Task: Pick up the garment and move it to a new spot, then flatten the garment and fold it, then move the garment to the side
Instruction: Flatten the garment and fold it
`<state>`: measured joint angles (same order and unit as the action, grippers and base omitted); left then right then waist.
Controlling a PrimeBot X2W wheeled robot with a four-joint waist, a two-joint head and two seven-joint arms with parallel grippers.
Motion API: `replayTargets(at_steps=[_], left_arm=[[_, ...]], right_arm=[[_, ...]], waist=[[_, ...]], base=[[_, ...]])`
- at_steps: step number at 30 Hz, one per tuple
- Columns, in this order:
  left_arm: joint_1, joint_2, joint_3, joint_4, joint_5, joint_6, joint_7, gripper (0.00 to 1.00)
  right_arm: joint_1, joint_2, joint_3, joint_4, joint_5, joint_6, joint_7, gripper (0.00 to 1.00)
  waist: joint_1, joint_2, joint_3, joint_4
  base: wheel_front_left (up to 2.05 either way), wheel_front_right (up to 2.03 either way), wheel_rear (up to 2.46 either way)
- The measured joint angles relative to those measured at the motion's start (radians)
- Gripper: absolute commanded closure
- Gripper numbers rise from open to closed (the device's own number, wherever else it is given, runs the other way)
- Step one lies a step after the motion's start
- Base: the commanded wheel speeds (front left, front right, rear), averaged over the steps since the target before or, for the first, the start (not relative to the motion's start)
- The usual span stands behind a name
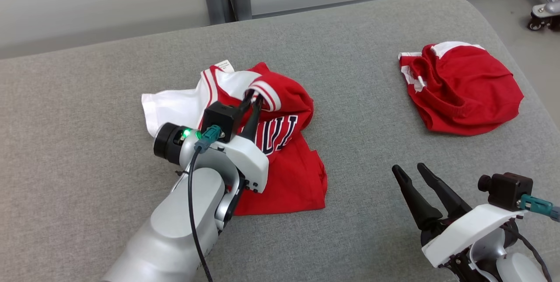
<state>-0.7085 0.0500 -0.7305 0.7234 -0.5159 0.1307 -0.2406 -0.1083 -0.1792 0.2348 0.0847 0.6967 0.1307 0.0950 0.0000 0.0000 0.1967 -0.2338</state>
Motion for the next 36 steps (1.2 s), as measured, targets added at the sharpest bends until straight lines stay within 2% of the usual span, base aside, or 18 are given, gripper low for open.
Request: replayTargets(at_steps=[1, 2, 3, 4, 14, 19, 24, 27, 31, 36], left_arm=[[0.001, -0.002, -0.012, 0.018, -0.014, -0.008, 0.003, 0.99], [0.001, -0.002, -0.026, 0.026, -0.027, -0.016, 0.004, 0.54], [0.001, -0.001, -0.034, 0.029, -0.047, -0.017, 0.003, 0.16], [-0.001, -0.002, -0.045, 0.033, -0.061, -0.020, 0.002, 0.00], [-0.020, -0.001, -0.092, 0.051, -0.129, -0.035, 0.031, 0.00], [-0.015, 0.058, -0.094, 0.026, -0.140, -0.032, 0.105, 0.00], [0.007, 0.137, -0.070, -0.064, -0.151, 0.006, 0.143, 0.00], [0.009, 0.179, -0.045, -0.107, -0.155, 0.038, 0.150, 0.00], [0.002, 0.211, -0.011, -0.113, -0.178, 0.053, 0.171, 0.00], [-0.046, 0.240, 0.050, -0.014, -0.238, 0.059, 0.224, 0.00]], right_arm=[[-0.003, 0.000, 0.001, 0.001, 0.002, 0.000, -0.002, 0.00], [-0.005, 0.000, 0.002, 0.002, 0.005, 0.000, -0.004, 0.00], [-0.006, 0.000, 0.002, 0.003, 0.006, 0.000, -0.008, 0.00], [-0.006, 0.000, 0.001, 0.005, 0.007, 0.000, -0.010, 0.00], [0.000, -0.005, -0.020, 0.020, 0.007, 0.000, -0.031, 0.00], [0.001, -0.005, -0.024, 0.017, 0.009, 0.000, -0.033, 0.00], [0.001, -0.006, -0.031, 0.011, 0.009, 0.000, -0.034, 0.00], [0.000, -0.006, -0.026, 0.009, 0.008, 0.000, -0.034, 0.00], [-0.016, -0.005, -0.008, 0.002, 0.007, 0.000, -0.029, 0.00], [-0.046, -0.009, 0.006, -0.004, 0.006, 0.000, -0.023, 0.00]], waist=[[0.0000, 0.0000, 0.005, -0.004], [0.0000, 0.0000, 0.010, -0.006], [0.0000, 0.0000, 0.013, -0.008], [0.0000, 0.0000, 0.016, -0.007], [0.0000, 0.0000, 0.009, 0.063], [0.0000, 0.0000, 0.002, 0.101], [0.0000, 0.0000, 0.012, 0.118], [0.0000, 0.0000, 0.022, 0.117], [0.0000, 0.0000, 0.041, 0.098], [0.0000, 0.0000, 0.086, 0.044]], base=[[0.00, 0.00, 0.00], [0.00, 0.00, 0.00], [0.00, 0.00, 0.00], [0.00, 0.00, 0.00], [0.00, 0.00, 0.00], [0.00, 0.00, 0.00], [0.00, 0.00, 0.00], [0.00, 0.00, 0.00], [0.00, 0.00, 0.00], [0.00, 0.00, 0.00]])
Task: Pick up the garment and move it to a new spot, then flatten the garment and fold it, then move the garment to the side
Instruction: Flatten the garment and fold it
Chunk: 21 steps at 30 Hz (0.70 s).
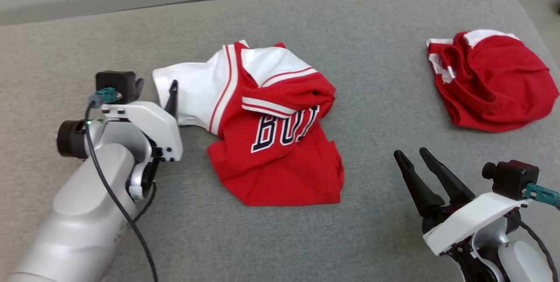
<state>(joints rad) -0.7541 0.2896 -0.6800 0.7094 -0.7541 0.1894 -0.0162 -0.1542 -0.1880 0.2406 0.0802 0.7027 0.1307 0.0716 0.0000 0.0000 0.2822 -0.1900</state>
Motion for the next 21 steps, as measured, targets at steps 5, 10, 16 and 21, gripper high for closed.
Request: replayTargets(at_steps=[5, 10, 16, 21], left_arm=[[-0.032, 0.003, 0.045, 0.086, -0.058, -0.022, 0.026, 0.00], [-0.065, 0.006, 0.048, 0.157, -0.060, -0.039, 0.025, 0.00], [-0.097, 0.004, 0.034, 0.228, -0.055, -0.049, 0.037, 0.00], [-0.122, -0.010, 0.011, 0.278, -0.036, -0.075, 0.024, 0.98]], right_arm=[[-0.002, -0.002, -0.003, 0.001, -0.001, 0.000, -0.004, 0.00], [-0.008, -0.004, -0.001, 0.003, -0.001, 0.000, -0.011, 0.00], [-0.021, -0.003, 0.011, 0.005, 0.000, 0.000, -0.012, 0.00], [-0.023, -0.005, 0.016, 0.011, 0.001, 0.000, -0.019, 0.00]], waist=[[0.0000, 0.0000, 0.041, -0.044], [0.0000, 0.0000, 0.066, -0.073], [0.0000, 0.0000, 0.077, -0.091], [0.0000, 0.0000, 0.080, -0.100]], base=[[0.00, 0.00, 0.00], [0.00, 0.00, 0.00], [0.00, 0.00, 0.00], [0.00, 0.00, 0.00]])
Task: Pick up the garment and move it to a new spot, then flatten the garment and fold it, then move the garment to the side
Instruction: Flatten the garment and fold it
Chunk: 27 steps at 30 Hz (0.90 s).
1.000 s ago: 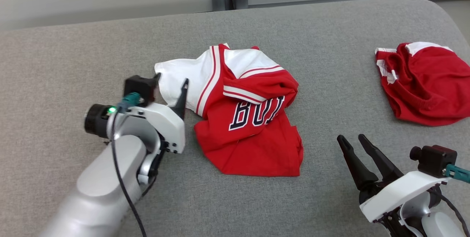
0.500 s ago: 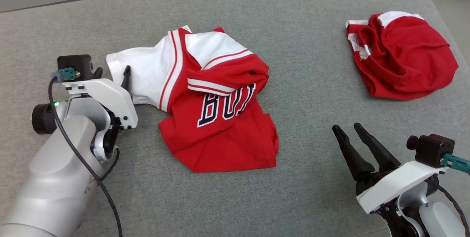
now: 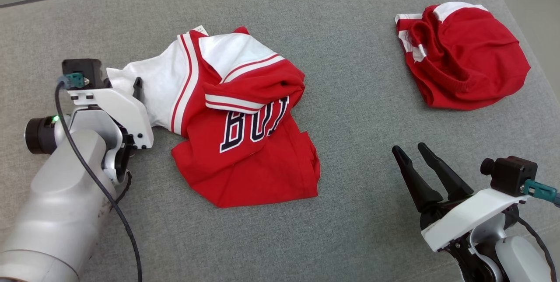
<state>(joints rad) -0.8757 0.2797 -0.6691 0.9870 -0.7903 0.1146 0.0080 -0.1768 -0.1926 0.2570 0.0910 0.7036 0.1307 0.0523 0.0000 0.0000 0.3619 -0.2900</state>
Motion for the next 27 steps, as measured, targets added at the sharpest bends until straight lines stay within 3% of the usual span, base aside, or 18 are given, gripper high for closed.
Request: replayTargets(at_steps=[5, 15, 20, 27], left_arm=[[-0.005, -0.029, -0.015, 0.039, 0.008, -0.018, -0.039, 1.00], [0.056, -0.067, 0.043, 0.040, -0.025, -0.011, -0.239, 1.00], [0.161, -0.069, 0.097, -0.064, -0.026, 0.048, -0.267, 1.00], [0.415, -0.063, 0.217, -0.379, 0.069, 0.158, -0.269, 1.00]], right_arm=[[0.000, -0.003, -0.001, 0.010, 0.000, 0.000, -0.002, 0.00], [0.014, -0.010, -0.012, 0.019, 0.005, 0.000, -0.015, 0.00], [0.036, -0.016, -0.028, 0.020, 0.008, 0.000, -0.014, 0.00], [0.070, -0.010, -0.065, 0.019, 0.004, 0.000, 0.009, 0.00]], waist=[[0.0000, 0.0000, -0.012, 0.008], [0.0000, 0.0000, -0.057, 0.088], [0.0000, 0.0000, -0.088, 0.156], [0.0001, 0.0000, -0.129, 0.253]], base=[[0.00, 0.00, 0.00], [0.00, 0.00, 0.00], [0.00, 0.00, 0.00], [0.00, 0.00, 0.00]])
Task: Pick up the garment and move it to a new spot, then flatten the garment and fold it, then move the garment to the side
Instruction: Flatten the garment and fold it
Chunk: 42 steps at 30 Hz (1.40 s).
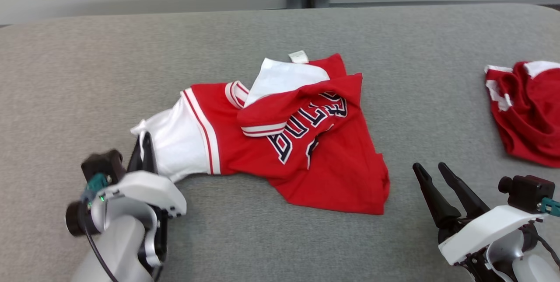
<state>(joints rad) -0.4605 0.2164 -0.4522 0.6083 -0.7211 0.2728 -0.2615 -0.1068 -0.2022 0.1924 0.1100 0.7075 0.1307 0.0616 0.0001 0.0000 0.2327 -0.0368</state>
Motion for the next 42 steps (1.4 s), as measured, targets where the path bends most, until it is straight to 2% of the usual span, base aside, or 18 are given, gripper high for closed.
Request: replayTargets(at_steps=[6, 13, 20, 29, 31, 32, 35, 42], left_arm=[[0.171, -0.046, 0.068, -0.164, 0.063, 0.043, 0.000, 1.00], [0.269, -0.092, 0.125, -0.212, 0.124, 0.045, 0.000, 1.00], [0.335, -0.118, 0.152, -0.191, 0.150, 0.019, 0.000, 1.00], [0.379, -0.135, 0.124, -0.156, 0.168, -0.008, 0.000, 1.00], [0.379, -0.134, 0.124, -0.164, 0.172, -0.008, 0.000, 0.20], [0.379, -0.132, 0.126, -0.172, 0.176, -0.008, 0.000, 0.00], [0.386, -0.109, 0.138, -0.206, 0.180, -0.004, 0.000, 0.00], [0.440, 0.007, 0.169, -0.396, 0.231, 0.051, 0.020, 0.00]], right_arm=[[0.033, 0.016, -0.051, 0.001, -0.024, 0.000, 0.032, 0.00], [0.051, 0.031, -0.078, -0.018, -0.040, 0.000, 0.063, 0.00], [0.074, 0.042, -0.099, -0.035, -0.054, 0.000, 0.081, 0.00], [0.091, 0.058, -0.118, -0.042, -0.067, 0.000, 0.085, 0.00], [0.091, 0.062, -0.119, -0.042, -0.067, 0.000, 0.085, 0.00], [0.092, 0.064, -0.119, -0.043, -0.068, 0.000, 0.085, 0.00], [0.092, 0.070, -0.118, -0.046, -0.069, 0.000, 0.085, 0.00], [0.096, 0.075, -0.114, -0.054, -0.074, 0.000, 0.083, 0.00]], waist=[[-0.0001, 0.0000, -0.017, 0.073], [-0.0001, 0.0000, -0.014, 0.121], [-0.0001, 0.0000, -0.019, 0.108], [-0.0001, 0.0000, -0.032, 0.079], [0.0000, 0.0000, -0.038, 0.077], [-0.0001, 0.0000, -0.041, 0.077], [0.0000, 0.0000, -0.049, 0.075], [0.0000, 0.0000, -0.063, 0.065]], base=[[0.00, 0.00, 0.00], [0.00, 0.00, 0.00], [0.00, 0.00, 0.00], [0.00, 0.00, 0.00], [0.00, 0.00, 0.00], [0.00, 0.00, 0.00], [0.00, 0.00, 0.00], [0.00, 0.00, 0.00]])
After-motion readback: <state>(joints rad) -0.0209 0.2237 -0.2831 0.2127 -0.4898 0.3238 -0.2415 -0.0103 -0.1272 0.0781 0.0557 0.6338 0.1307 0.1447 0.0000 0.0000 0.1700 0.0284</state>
